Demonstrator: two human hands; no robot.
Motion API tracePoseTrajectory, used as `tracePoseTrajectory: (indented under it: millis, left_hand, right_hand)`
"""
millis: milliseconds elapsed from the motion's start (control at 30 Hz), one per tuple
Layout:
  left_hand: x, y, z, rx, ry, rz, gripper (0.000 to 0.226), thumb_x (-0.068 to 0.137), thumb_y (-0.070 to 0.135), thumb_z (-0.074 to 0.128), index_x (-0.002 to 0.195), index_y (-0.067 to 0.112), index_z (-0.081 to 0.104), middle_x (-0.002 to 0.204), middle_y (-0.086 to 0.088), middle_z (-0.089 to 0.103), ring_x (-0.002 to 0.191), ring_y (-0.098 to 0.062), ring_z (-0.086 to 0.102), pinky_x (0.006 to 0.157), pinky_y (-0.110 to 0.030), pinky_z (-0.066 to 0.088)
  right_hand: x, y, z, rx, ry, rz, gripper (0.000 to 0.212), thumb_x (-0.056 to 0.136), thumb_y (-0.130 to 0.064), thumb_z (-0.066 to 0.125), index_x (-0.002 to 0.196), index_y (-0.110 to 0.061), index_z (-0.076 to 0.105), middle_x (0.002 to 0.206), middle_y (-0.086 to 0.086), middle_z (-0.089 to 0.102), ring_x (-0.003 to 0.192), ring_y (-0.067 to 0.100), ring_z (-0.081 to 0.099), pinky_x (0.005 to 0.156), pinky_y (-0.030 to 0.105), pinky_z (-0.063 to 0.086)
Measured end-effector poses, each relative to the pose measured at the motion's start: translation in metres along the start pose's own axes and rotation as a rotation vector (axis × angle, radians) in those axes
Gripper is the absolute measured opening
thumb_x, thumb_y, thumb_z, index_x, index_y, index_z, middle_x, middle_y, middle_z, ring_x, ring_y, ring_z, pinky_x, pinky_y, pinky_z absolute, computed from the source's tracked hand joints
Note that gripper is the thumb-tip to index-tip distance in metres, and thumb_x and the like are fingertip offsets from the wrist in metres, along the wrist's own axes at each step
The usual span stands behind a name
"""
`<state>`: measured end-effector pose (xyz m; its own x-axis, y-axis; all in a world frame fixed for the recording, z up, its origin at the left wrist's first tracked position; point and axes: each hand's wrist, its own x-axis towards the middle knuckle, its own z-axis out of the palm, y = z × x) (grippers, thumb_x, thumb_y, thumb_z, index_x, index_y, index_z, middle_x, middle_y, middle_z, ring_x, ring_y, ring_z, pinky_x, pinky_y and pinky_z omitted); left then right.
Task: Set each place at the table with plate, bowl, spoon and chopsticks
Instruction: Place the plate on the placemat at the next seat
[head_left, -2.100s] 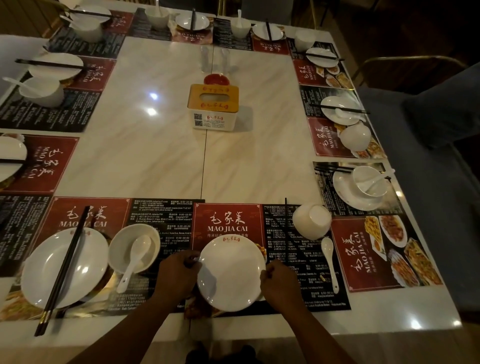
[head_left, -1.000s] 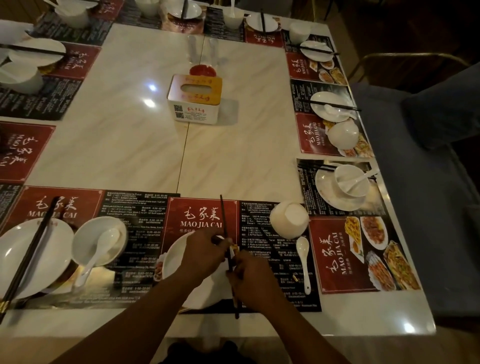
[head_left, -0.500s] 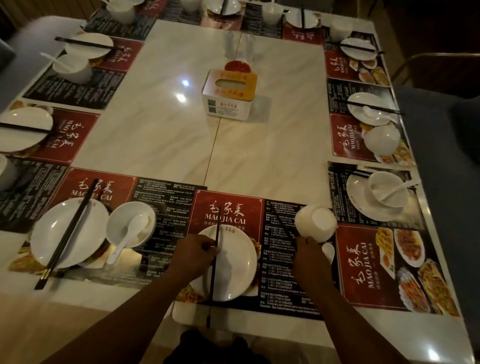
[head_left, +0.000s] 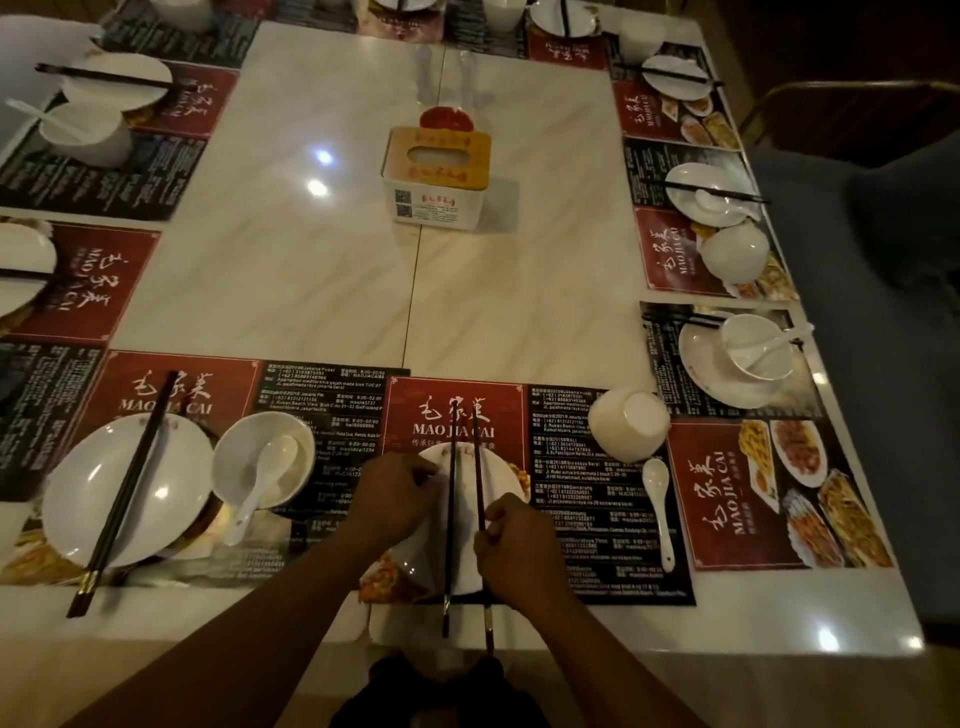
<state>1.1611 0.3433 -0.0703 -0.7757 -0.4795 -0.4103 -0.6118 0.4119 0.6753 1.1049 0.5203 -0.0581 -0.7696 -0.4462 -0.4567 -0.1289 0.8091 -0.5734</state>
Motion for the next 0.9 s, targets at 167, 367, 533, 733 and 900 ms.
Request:
tracePoseTrajectory:
  millis: [167, 367, 533, 733, 900]
  left_hand:
    - [-0.002, -0.017, -0.021, 0.116, 0.094, 0.020, 0.018, 0.090, 0.026, 0.071, 0.108, 0.023, 0.073, 0.102, 0.009, 0.072, 0.084, 0.000, 0.062, 0.084, -0.021, 0.050]
    - [-0.002, -0.030, -0.033, 0.115, 0.007, 0.065, 0.020, 0.084, 0.021, 0.075, 0.103, 0.026, 0.073, 0.096, 0.009, 0.073, 0.083, -0.004, 0.064, 0.077, -0.020, 0.049]
    - [-0.002, -0.037, -0.033, 0.073, -0.021, 0.084, 0.025, 0.083, 0.021, 0.076, 0.106, 0.027, 0.070, 0.097, 0.010, 0.072, 0.085, -0.005, 0.065, 0.078, -0.021, 0.051]
    - [-0.003, -0.037, -0.037, 0.043, -0.072, 0.084, 0.031, 0.084, 0.017, 0.076, 0.112, 0.026, 0.068, 0.101, 0.008, 0.072, 0.092, -0.009, 0.066, 0.085, -0.029, 0.055]
    - [-0.002, -0.039, -0.038, 0.050, -0.081, 0.104, 0.032, 0.083, 0.016, 0.075, 0.113, 0.026, 0.068, 0.101, 0.009, 0.072, 0.089, -0.006, 0.065, 0.080, -0.023, 0.052]
  right_hand:
    - [-0.001, -0.008, 0.018, -0.015, 0.060, 0.030, 0.018, 0.088, -0.015, 0.068, 0.105, -0.016, 0.065, 0.093, 0.001, 0.070, 0.089, 0.014, 0.067, 0.069, 0.014, 0.047]
    - [-0.001, -0.018, 0.025, -0.008, 0.147, 0.064, 0.020, 0.087, -0.028, 0.071, 0.103, -0.017, 0.067, 0.092, -0.001, 0.069, 0.083, 0.011, 0.065, 0.077, 0.027, 0.055]
    - [-0.002, -0.027, 0.030, -0.074, 0.160, 0.049, 0.041, 0.078, -0.041, 0.080, 0.107, -0.019, 0.062, 0.094, -0.003, 0.067, 0.082, 0.010, 0.061, 0.073, 0.023, 0.049]
    - [-0.003, -0.029, 0.033, -0.089, 0.171, 0.066, 0.032, 0.079, -0.031, 0.079, 0.105, -0.017, 0.065, 0.085, -0.004, 0.069, 0.082, 0.010, 0.065, 0.076, 0.026, 0.055]
    - [-0.004, -0.028, 0.034, -0.085, 0.174, 0.075, 0.032, 0.080, -0.030, 0.079, 0.106, -0.017, 0.065, 0.087, -0.004, 0.069, 0.084, 0.009, 0.065, 0.077, 0.021, 0.053]
